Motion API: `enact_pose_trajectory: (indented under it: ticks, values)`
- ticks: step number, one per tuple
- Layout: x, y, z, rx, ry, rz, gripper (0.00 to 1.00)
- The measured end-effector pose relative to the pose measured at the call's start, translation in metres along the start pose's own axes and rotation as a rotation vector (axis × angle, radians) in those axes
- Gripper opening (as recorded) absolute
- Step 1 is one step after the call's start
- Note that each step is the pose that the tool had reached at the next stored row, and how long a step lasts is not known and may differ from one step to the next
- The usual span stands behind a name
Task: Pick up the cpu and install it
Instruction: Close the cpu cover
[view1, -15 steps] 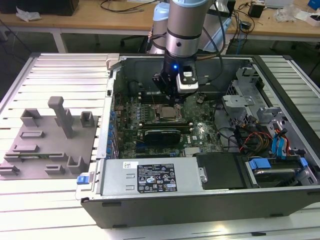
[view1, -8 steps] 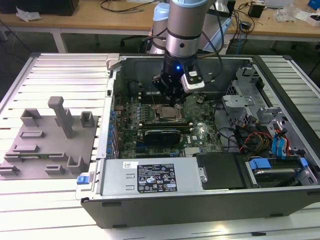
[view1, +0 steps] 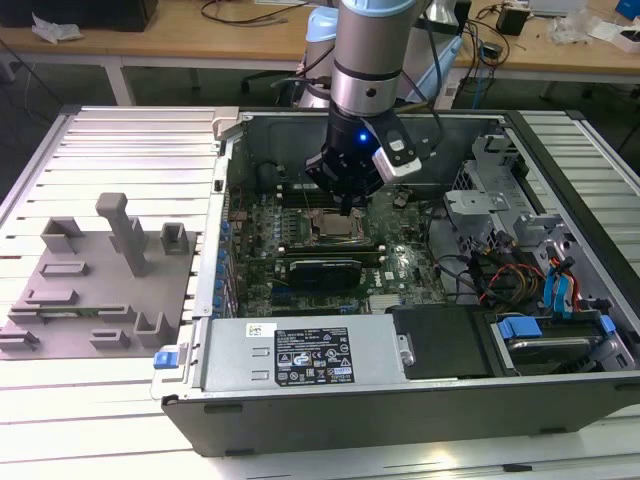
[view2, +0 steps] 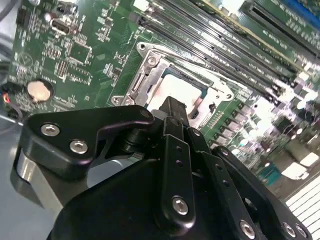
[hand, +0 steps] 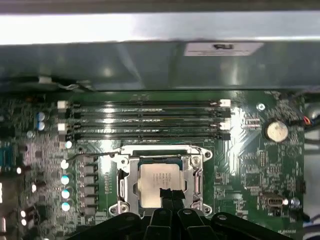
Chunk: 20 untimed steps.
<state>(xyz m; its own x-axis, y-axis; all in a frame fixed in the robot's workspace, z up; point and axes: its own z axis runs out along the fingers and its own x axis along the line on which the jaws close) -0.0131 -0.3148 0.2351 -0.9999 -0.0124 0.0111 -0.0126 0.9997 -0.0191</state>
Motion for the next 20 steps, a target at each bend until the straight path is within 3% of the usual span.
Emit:
enact_pose_trajectory:
  ticks: [3,5,20]
  values:
    - [0.0001,0.0000,0.0003,0.0019,-0.0008,-0.050,0.11]
    - [0.0003,0.0000,0.0004,0.0019,-0.0009,-0.050,0.11]
    - [0.0394,-0.0046,0.0232,0.0009,-0.0113,-0.055,0.11]
